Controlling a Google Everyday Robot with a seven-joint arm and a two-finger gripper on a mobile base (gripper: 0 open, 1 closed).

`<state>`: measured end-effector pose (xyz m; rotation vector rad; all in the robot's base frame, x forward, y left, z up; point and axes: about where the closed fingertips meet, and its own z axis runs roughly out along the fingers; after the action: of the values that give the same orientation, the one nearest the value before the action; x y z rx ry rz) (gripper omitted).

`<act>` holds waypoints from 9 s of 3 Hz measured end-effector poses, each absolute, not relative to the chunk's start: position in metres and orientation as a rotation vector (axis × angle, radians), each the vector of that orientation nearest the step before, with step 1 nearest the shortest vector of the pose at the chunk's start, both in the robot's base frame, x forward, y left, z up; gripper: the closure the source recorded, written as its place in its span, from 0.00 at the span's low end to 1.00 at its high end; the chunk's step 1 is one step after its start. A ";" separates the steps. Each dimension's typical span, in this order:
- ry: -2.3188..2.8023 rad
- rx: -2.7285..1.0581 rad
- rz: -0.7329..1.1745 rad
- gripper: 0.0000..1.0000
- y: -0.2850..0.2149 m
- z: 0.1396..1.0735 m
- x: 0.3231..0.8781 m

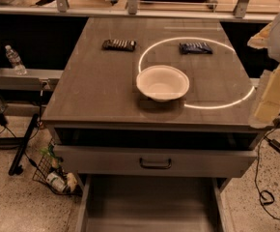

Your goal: Place rxbar blueberry into middle drawer

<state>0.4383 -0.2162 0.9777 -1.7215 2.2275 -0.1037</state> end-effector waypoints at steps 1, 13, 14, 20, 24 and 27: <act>2.214 -1.716 -0.106 0.00 -0.217 0.979 0.442; 2.210 -1.102 0.194 1.00 -0.190 0.878 0.782; 2.171 -1.305 0.142 1.00 -0.170 0.891 0.749; 2.214 -1.444 -0.200 1.00 -0.238 0.989 0.511; 2.434 -1.406 0.075 1.00 -0.250 0.896 0.308; 2.541 -1.359 0.290 1.00 -0.212 0.759 0.271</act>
Offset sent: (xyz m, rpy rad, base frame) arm 0.1446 0.0036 -0.0294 0.1188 -0.0914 0.0427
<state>0.2714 -0.2120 0.7594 -1.3592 2.5408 0.2897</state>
